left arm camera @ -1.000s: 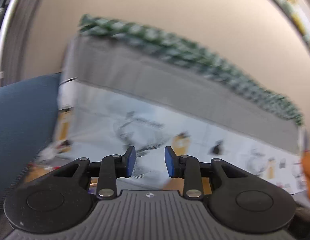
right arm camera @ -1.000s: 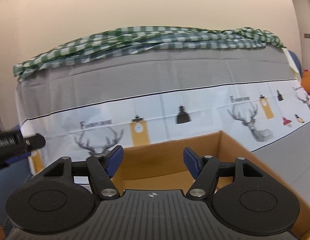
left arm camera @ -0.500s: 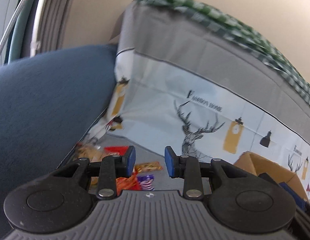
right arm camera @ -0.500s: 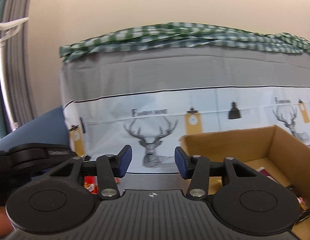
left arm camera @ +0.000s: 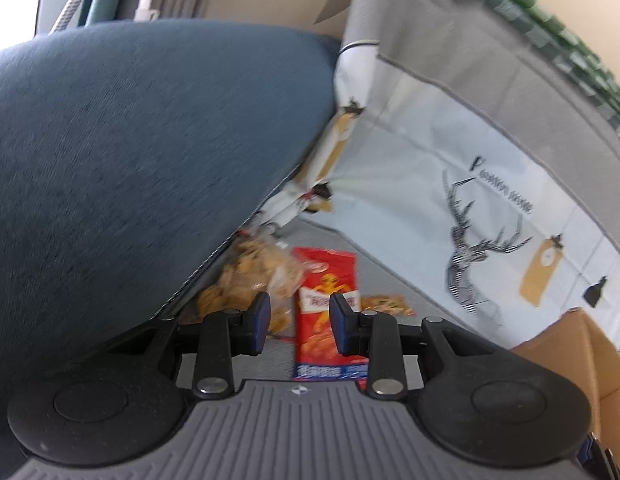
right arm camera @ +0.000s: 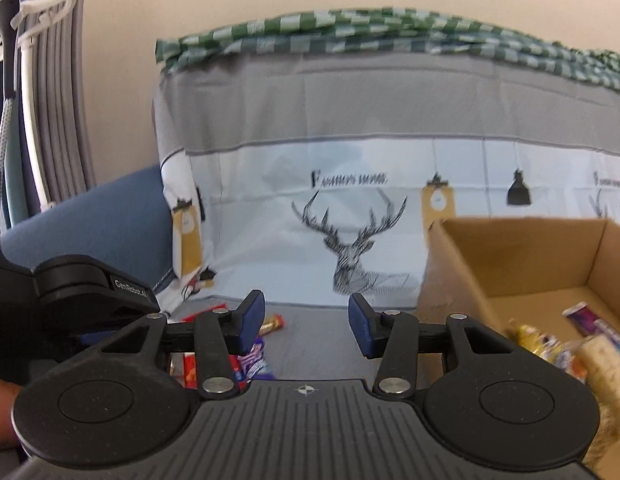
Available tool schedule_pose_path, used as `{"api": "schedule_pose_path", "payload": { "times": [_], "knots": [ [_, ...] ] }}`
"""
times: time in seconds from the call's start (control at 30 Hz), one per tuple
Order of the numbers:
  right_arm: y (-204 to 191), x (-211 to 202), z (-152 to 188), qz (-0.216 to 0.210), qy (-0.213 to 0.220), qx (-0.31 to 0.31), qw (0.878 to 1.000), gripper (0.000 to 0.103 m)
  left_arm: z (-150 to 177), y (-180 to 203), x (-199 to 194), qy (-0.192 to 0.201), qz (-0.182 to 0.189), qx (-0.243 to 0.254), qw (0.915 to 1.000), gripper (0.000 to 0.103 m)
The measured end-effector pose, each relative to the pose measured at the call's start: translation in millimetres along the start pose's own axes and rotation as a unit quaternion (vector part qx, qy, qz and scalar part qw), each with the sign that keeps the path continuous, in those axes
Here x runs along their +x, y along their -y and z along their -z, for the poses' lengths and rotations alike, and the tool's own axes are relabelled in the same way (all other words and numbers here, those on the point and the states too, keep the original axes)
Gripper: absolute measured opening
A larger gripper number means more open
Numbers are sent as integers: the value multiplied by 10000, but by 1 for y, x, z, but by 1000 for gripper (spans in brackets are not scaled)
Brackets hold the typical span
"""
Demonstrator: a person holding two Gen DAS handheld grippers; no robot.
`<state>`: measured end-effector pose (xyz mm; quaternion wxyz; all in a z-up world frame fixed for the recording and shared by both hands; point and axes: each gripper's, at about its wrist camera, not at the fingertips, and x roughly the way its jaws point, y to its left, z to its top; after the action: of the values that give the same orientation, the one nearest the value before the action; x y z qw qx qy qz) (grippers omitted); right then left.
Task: Organize snacks
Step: 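Move both open grippers back to the snack pile, then grasp the purple cow-print chocolate bar with the right gripper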
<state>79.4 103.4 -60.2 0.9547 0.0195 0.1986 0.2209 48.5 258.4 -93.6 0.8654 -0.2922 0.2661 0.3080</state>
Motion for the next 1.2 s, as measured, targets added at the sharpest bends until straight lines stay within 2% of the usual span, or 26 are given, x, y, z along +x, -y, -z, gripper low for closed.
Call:
{"api": "schedule_pose_path", "payload": {
  "times": [0.23,0.27,0.33,0.43,0.53,0.63,0.7,0.8,0.9,0.93,0.97,1.0,1.2],
  "knots": [
    [-5,30,15,79,-300,-127,9994,49,7,-4,17,-127,-470,9,9988,38],
    [-4,36,17,34,-400,-142,9991,49,9,-4,20,-133,-530,21,9985,40],
    [-6,48,21,10,-647,-228,9976,50,12,-3,25,-148,-621,80,9979,52],
    [-7,63,28,-12,-877,-274,9958,52,14,-1,33,-117,-821,183,9964,61],
    [-12,75,33,-91,-1039,-400,9937,57,11,-1,39,-104,-908,173,9957,63],
    [-15,86,38,-234,-1229,-505,9909,57,10,3,46,-199,-873,280,9956,73],
    [-17,91,42,-304,-1362,-559,9886,57,11,6,50,-228,-925,406,9946,75],
    [-18,93,47,-383,-1557,-660,9848,52,12,8,55,-222,-968,482,9939,74],
    [-16,94,50,-493,-1711,-695,9816,29,10,6,58,-234,-937,558,9938,61],
    [-15,93,50,-520,-1713,-697,9814,26,9,5,59,-247,-889,586,9940,51],
    [-14,92,49,-539,-1724,-695,9811,21,9,3,58,-260,-839,592,9944,47],
    [-13,90,49,-538,-1720,-675,9813,21,8,2,57,-279,-807,591,9946,44],
    [-5,77,43,-380,-1722,-476,9832,18,3,3,46,-401,-636,497,9959,42]
  ]
}}
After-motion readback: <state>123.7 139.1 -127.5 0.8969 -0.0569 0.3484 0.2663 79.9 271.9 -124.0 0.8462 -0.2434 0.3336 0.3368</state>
